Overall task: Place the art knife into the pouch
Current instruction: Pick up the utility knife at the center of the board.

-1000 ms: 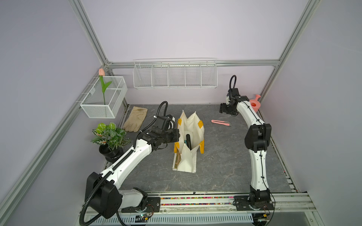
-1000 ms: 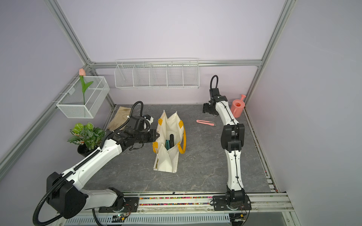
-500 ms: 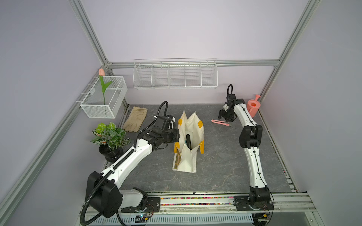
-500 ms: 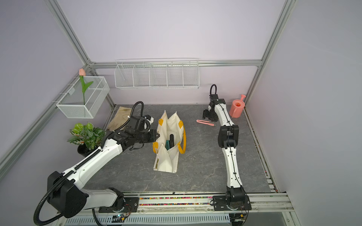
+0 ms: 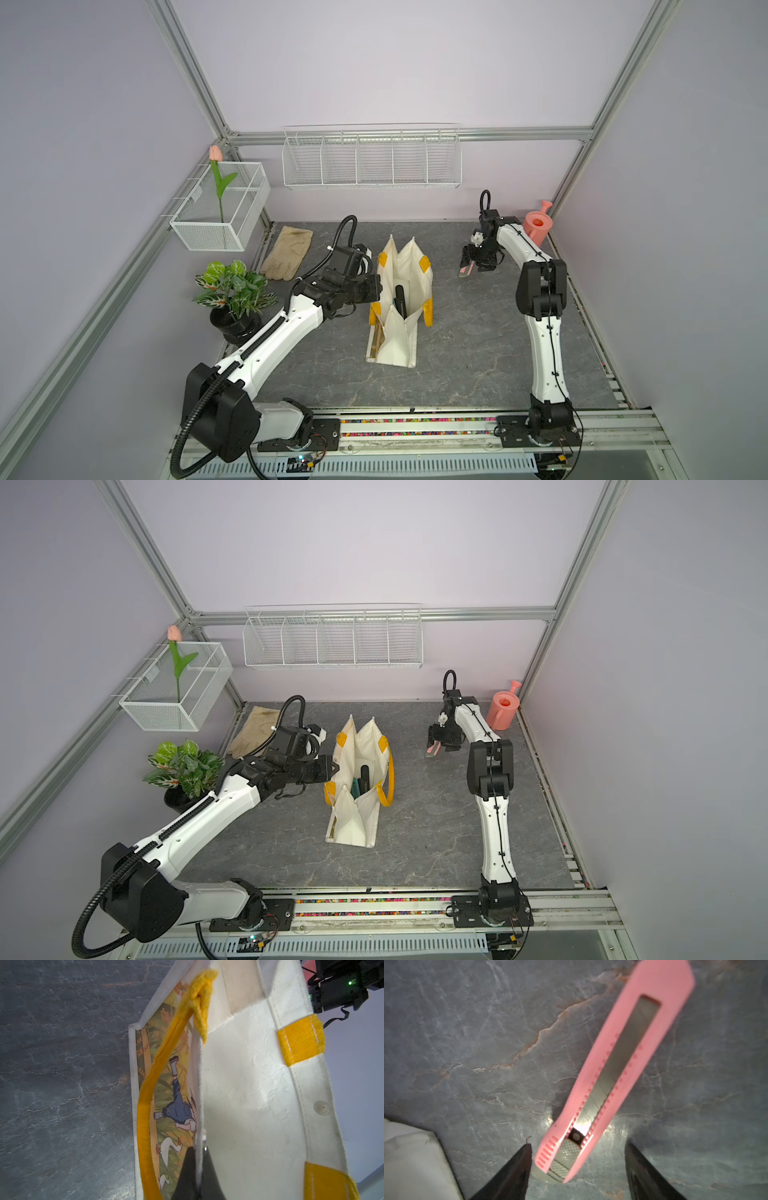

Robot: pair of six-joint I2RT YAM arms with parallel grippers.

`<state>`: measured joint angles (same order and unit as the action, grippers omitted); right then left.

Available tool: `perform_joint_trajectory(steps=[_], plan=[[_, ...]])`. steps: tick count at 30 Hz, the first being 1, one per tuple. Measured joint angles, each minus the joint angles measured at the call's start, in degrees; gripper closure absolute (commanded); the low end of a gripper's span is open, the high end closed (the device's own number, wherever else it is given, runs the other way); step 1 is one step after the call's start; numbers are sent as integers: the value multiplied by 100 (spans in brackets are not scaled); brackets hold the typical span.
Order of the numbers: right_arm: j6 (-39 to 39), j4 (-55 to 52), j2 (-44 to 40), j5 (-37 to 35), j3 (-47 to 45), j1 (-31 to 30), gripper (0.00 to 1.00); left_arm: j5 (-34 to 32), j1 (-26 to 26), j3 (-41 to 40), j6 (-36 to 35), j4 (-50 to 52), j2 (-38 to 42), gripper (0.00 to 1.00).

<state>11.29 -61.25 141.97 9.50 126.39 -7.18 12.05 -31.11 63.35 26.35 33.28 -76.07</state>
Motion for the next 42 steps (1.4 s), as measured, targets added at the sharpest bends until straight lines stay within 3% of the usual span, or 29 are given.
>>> perform_joint_trajectory(steps=[13,17,21,28,37,42], plan=[[72,-328,358,-671,723,-149,33,-4,0,0,0,9,31,100],[221,-321,358,-514,708,-85,31,-4,-2,0,0,11,31,100],[450,-313,361,-444,723,-26,21,-4,-2,0,0,11,31,100],[608,-562,782,-490,1508,-9,24,-4,0,0,-2,11,31,100],[734,-822,887,-625,1757,-46,25,-2,0,0,-15,7,11,100],[588,-1130,1152,-863,2208,-111,31,-7,0,0,-52,9,11,100]])
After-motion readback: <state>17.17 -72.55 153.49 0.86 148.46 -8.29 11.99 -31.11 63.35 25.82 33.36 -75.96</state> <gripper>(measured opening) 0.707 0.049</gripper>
